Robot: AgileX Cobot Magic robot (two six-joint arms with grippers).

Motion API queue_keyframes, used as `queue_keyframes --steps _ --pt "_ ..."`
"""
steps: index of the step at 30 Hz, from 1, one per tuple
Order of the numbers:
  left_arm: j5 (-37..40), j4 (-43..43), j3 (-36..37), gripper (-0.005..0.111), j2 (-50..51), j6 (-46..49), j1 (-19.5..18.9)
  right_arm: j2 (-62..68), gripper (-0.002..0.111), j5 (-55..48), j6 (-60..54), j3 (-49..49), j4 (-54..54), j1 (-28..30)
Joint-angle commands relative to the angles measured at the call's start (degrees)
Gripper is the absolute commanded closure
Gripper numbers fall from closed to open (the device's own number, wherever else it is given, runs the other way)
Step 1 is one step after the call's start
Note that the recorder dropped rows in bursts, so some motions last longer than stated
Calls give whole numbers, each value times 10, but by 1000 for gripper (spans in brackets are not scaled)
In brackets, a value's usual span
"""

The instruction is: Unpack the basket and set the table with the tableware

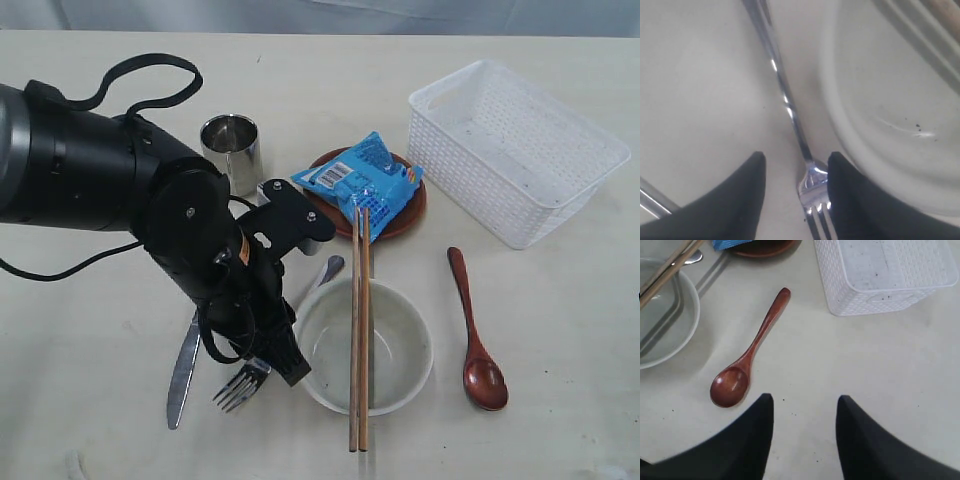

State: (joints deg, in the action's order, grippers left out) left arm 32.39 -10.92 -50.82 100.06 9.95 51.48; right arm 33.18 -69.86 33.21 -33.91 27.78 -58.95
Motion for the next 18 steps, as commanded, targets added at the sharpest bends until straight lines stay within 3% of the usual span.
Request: queue_keyframes --steps 1,18 --pt "2 -3 4 67 0 11 4 -4 69 -1 -1 1 8 1" --pt "11 -4 4 67 17 21 4 -4 69 -1 -1 1 6 1"
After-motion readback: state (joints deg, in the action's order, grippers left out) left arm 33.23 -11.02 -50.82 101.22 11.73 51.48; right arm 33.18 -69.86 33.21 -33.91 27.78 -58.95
